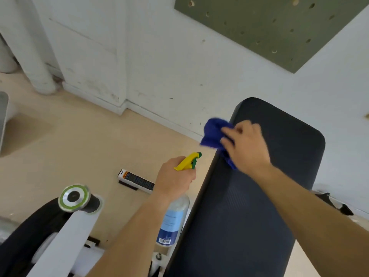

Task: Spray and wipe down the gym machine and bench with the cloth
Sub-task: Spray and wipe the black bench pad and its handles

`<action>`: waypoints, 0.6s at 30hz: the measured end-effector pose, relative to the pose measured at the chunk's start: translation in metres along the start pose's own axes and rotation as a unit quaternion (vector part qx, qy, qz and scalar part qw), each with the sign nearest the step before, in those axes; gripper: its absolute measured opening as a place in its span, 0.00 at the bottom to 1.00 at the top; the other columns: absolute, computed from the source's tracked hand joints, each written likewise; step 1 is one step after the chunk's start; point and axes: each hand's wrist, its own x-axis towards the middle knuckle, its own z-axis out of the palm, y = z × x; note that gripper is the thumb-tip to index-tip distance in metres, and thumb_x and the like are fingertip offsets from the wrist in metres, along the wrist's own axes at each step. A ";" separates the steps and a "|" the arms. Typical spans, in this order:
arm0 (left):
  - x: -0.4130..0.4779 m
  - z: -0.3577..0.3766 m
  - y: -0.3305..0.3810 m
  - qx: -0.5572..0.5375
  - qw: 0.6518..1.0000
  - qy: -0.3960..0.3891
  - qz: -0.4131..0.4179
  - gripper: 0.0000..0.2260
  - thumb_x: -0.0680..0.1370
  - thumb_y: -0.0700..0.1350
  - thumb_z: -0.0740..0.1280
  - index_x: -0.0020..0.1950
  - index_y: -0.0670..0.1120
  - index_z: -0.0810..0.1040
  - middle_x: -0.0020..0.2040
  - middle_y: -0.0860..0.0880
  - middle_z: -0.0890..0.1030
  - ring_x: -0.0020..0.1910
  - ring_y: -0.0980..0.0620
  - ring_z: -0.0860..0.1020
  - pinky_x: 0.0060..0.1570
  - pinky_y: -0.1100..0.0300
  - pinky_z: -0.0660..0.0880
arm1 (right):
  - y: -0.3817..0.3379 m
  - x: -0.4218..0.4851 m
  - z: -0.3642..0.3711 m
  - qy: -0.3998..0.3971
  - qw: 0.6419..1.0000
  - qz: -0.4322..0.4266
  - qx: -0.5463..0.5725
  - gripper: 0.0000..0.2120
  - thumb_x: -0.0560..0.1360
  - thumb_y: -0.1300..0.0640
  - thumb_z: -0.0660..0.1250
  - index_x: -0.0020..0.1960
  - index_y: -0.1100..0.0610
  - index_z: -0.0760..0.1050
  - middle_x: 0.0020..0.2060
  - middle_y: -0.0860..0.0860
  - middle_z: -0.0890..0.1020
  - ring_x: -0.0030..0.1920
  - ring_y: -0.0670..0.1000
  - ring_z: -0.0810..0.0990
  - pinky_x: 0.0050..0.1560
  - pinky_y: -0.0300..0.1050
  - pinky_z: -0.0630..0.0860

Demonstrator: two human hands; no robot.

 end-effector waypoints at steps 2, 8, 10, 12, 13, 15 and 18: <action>0.003 -0.005 0.010 -0.002 0.999 0.022 0.022 0.13 0.64 0.48 0.65 0.41 0.43 0.82 0.40 0.38 0.82 0.34 0.48 0.74 0.37 0.45 0.78 | -0.017 -0.018 0.017 -0.087 0.987 -0.118 -0.072 0.14 0.80 0.49 0.60 0.55 0.56 0.80 0.50 0.52 0.71 0.49 0.57 0.69 0.50 0.50 0.70; 0.027 -0.009 0.039 -0.002 0.998 0.034 0.052 0.11 0.65 0.48 0.63 0.41 0.47 0.83 0.39 0.44 0.84 0.35 0.49 0.74 0.42 0.41 0.80 | -0.032 -0.009 0.026 -0.262 0.904 -0.300 -0.154 0.09 0.78 0.48 0.65 0.50 0.50 0.82 0.45 0.53 0.76 0.46 0.57 0.74 0.42 0.51 0.65; 0.034 -0.006 0.047 0.007 0.998 0.037 0.057 0.12 0.65 0.50 0.64 0.41 0.46 0.82 0.42 0.41 0.83 0.36 0.48 0.74 0.44 0.37 0.79 | -0.020 0.024 0.017 -0.247 0.916 -0.242 -0.206 0.08 0.78 0.49 0.66 0.54 0.50 0.80 0.48 0.53 0.75 0.50 0.56 0.74 0.47 0.51 0.67; 0.042 -0.003 0.052 0.013 0.997 0.043 0.060 0.12 0.66 0.52 0.64 0.41 0.46 0.81 0.42 0.42 0.84 0.37 0.47 0.75 0.44 0.37 0.79 | -0.004 0.066 0.008 -0.205 0.923 -0.157 -0.285 0.07 0.78 0.53 0.65 0.53 0.50 0.80 0.51 0.52 0.76 0.53 0.56 0.74 0.49 0.50 0.66; 0.045 -0.002 0.054 0.017 0.997 0.045 0.060 0.12 0.66 0.52 0.64 0.40 0.47 0.81 0.42 0.42 0.84 0.37 0.46 0.75 0.44 0.36 0.79 | 0.004 0.088 0.001 -0.176 0.931 -0.105 -0.301 0.08 0.78 0.54 0.63 0.53 0.50 0.80 0.51 0.53 0.77 0.54 0.56 0.74 0.48 0.50 0.65; 0.050 0.000 0.058 0.021 0.996 0.048 0.067 0.14 0.65 0.53 0.63 0.41 0.46 0.81 0.42 0.41 0.84 0.37 0.43 0.76 0.44 0.36 0.79 | 0.015 0.119 -0.005 -0.145 0.945 -0.003 -0.292 0.10 0.80 0.53 0.60 0.53 0.52 0.80 0.50 0.53 0.78 0.53 0.57 0.74 0.47 0.50 0.64; 0.055 0.001 0.062 0.026 0.995 0.057 0.080 0.17 0.64 0.55 0.63 0.42 0.44 0.81 0.42 0.40 0.84 0.44 0.35 0.80 0.45 0.35 0.80 | 0.000 0.112 0.002 -0.172 0.949 0.016 -0.265 0.08 0.80 0.55 0.62 0.54 0.54 0.78 0.51 0.54 0.79 0.53 0.57 0.75 0.47 0.50 0.64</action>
